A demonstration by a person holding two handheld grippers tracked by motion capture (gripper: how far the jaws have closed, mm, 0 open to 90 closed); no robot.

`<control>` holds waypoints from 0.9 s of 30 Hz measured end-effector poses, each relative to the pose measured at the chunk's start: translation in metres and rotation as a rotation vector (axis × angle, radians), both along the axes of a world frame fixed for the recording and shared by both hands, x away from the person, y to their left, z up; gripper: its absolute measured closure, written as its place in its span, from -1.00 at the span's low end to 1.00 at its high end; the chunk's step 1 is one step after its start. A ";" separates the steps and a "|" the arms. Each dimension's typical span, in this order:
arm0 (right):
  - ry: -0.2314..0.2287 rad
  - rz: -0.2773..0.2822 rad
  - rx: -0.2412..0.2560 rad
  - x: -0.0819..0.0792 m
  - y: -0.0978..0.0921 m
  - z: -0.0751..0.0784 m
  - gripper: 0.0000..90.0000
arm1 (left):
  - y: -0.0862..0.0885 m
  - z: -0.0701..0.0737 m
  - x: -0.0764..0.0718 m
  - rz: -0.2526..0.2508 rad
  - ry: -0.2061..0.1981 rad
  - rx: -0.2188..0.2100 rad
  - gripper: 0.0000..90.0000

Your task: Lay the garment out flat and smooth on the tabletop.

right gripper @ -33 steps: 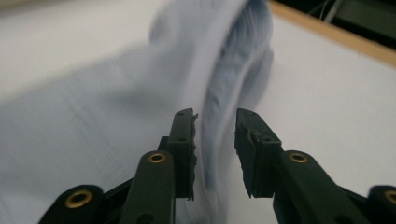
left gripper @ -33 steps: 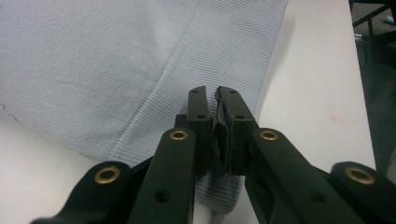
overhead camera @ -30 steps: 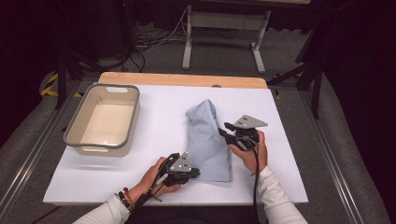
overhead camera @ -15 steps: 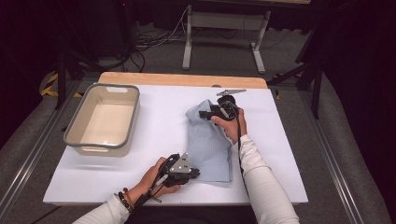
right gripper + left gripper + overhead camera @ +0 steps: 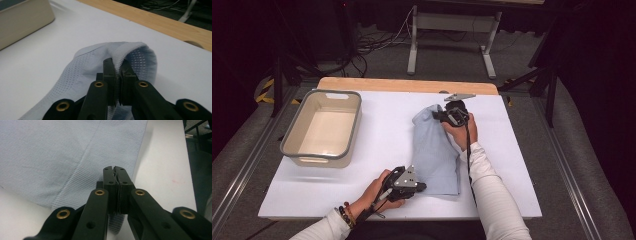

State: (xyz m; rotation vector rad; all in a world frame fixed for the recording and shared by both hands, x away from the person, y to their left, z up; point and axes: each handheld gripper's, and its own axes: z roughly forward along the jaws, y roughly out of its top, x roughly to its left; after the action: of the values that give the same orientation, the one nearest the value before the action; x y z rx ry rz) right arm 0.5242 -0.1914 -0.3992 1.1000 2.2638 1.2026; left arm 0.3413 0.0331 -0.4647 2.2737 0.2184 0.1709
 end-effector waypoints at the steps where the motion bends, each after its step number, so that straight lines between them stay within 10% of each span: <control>1: -0.004 -0.012 -0.001 0.001 -0.004 -0.001 0.91 | 0.000 0.000 0.000 -0.003 -0.001 0.001 0.97; 9: 0.016 -0.092 -0.016 0.007 -0.014 -0.027 0.56 | -0.001 0.001 -0.003 0.004 -0.018 0.003 0.95; 13: -0.055 -0.103 -0.025 -0.003 -0.018 -0.018 0.37 | 0.001 0.004 -0.006 -0.012 -0.012 -0.021 0.78; 20: -0.223 0.048 -0.031 -0.058 -0.027 0.003 0.94 | 0.020 0.029 -0.006 0.009 -0.103 -0.096 0.77; 27: -0.215 0.157 -0.077 -0.106 -0.025 -0.007 1.00 | 0.019 0.032 0.020 0.086 -0.153 -0.080 0.89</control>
State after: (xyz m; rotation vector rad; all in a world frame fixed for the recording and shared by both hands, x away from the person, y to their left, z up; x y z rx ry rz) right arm 0.4186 -0.2164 -0.4060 0.7383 2.2415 1.2168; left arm 0.3610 0.0519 -0.4329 2.1619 0.2389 0.3734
